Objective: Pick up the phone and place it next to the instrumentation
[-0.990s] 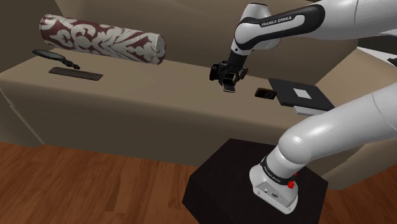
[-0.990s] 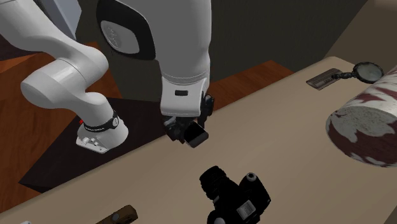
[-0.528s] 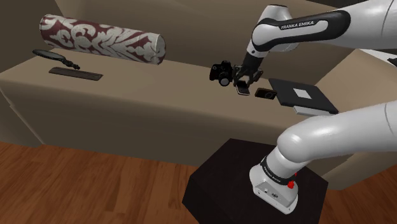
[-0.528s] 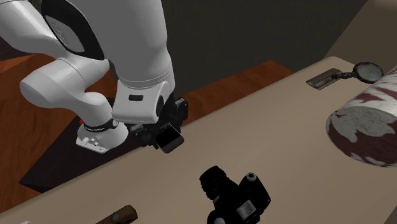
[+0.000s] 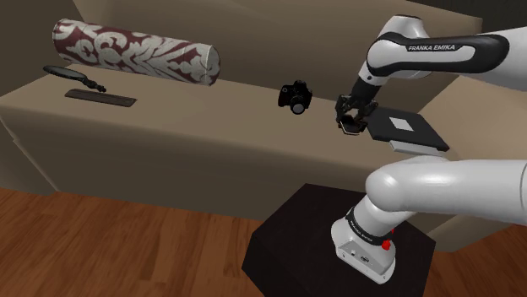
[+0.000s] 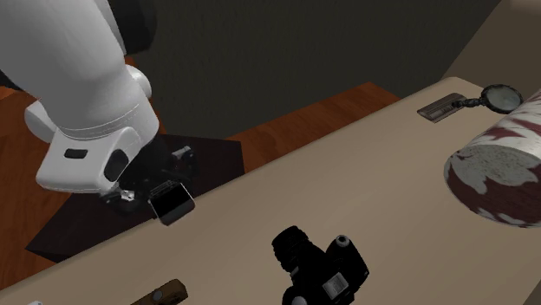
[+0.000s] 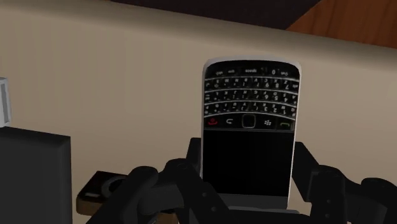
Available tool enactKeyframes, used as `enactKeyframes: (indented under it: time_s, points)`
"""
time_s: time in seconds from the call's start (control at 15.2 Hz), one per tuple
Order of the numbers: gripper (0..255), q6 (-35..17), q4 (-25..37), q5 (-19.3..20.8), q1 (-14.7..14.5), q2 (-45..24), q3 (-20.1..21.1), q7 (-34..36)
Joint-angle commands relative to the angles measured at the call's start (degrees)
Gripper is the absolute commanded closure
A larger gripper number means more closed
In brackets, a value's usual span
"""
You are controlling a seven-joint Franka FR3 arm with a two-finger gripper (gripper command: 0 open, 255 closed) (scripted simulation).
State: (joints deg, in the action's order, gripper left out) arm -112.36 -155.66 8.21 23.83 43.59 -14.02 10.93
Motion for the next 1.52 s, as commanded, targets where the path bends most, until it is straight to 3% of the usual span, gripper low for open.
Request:
enactKeyframes:
  time_s: [0.0,0.46,0.86,1.45]
  points:
    - [255,1.5,-1.21,2.16,2.27,2.76,-2.22,-2.87]
    - [255,6.17,-2.59,9.67,10.01,9.31,-10.08,-12.74]
    - [255,8.75,-0.72,16.17,15.81,11.04,-17.62,-21.86]
    - [255,9.81,6.81,24.19,20.18,7.9,-29.83,-35.26]
